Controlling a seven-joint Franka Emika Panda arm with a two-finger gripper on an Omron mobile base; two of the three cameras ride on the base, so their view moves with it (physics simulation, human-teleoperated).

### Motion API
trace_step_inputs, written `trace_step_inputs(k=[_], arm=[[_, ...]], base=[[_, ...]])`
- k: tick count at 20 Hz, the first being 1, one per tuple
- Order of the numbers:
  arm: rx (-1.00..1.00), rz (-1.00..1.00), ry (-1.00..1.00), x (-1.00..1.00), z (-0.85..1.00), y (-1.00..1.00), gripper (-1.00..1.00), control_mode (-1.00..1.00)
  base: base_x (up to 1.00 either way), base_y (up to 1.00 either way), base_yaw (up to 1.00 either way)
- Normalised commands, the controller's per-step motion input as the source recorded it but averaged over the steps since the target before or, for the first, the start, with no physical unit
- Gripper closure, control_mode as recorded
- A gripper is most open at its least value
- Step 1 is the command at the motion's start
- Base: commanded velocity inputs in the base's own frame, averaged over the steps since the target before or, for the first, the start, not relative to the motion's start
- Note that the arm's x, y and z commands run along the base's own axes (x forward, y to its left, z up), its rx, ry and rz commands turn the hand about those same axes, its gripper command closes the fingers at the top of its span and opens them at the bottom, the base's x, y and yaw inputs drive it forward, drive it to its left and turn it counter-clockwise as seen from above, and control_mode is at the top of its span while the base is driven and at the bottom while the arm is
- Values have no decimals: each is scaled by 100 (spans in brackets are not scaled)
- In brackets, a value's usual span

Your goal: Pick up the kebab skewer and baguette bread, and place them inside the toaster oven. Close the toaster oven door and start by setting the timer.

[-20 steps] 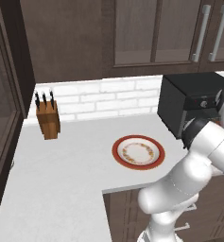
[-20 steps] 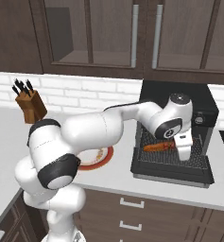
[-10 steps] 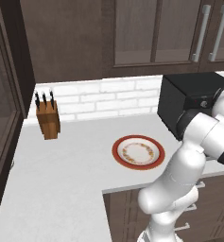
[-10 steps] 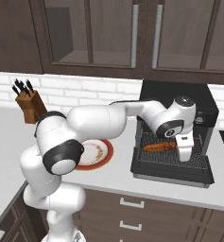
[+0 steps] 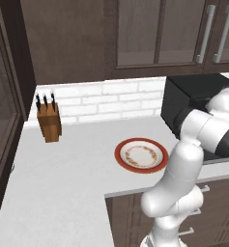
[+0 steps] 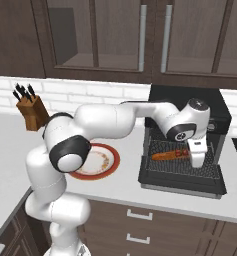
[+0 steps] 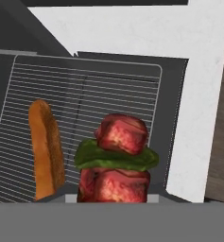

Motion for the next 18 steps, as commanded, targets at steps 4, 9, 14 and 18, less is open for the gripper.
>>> trace_step_inputs(k=[4,9,14,18], arm=[[0,0,0,5,-7,0,100,-100],[0,0,0,0,-28,0,100,-100],[0,0,0,0,-26,0,100,-100],[0,0,0,0,-11,0,100,-100]], base=[[0,0,0],[0,0,0],[0,0,0],[0,0,0]])
